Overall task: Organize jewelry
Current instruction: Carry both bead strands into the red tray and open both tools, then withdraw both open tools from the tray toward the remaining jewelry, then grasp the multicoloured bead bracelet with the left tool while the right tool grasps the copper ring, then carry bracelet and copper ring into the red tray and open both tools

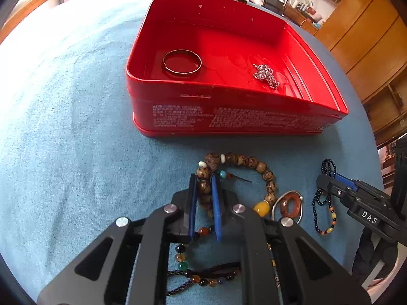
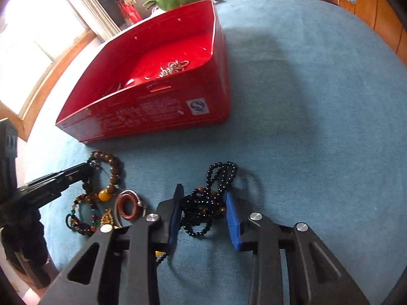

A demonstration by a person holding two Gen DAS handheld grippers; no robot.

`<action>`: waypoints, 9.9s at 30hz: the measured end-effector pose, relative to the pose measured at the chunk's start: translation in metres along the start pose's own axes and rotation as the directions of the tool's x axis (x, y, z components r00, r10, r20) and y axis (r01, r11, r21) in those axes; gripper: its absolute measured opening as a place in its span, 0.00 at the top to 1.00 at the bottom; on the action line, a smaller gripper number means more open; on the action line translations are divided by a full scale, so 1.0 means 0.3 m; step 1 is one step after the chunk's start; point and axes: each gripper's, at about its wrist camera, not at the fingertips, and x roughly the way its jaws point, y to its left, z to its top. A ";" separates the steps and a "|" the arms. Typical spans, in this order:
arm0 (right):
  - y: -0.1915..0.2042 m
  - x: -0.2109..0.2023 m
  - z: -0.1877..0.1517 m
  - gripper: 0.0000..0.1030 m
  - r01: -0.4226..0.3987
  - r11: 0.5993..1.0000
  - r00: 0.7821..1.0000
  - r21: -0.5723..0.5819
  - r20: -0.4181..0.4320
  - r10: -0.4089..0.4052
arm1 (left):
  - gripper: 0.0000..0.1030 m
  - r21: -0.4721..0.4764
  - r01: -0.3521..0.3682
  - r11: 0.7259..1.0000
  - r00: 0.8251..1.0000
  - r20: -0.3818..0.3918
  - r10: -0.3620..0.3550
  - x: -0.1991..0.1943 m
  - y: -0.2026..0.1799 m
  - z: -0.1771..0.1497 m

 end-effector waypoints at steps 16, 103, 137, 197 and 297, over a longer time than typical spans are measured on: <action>0.007 -0.160 0.036 0.82 -0.203 0.979 0.974 -0.016 0.098 0.204 | 0.91 0.031 0.095 0.995 0.985 0.141 -0.098 -0.182 -0.004 -0.019; 0.194 -0.131 0.540 0.58 -0.048 0.990 0.968 -0.133 0.238 0.079 | 0.48 -0.024 -0.023 0.999 0.938 0.344 0.030 -0.321 -0.035 0.378; 0.134 -0.078 -0.079 0.63 -0.159 0.980 0.986 -0.119 0.034 0.164 | 0.49 0.000 -0.093 0.996 0.988 0.126 0.092 -0.185 0.074 -0.169; 0.224 0.065 -0.046 0.91 -0.151 0.981 0.986 -0.125 -0.086 0.141 | 0.93 -0.055 -0.055 0.997 0.993 0.102 0.061 -0.108 0.177 -0.131; 0.173 -0.210 0.363 0.11 0.044 0.987 0.970 -0.156 0.242 -0.005 | 0.12 -0.059 -0.054 0.997 0.915 0.397 0.073 -0.426 0.034 0.239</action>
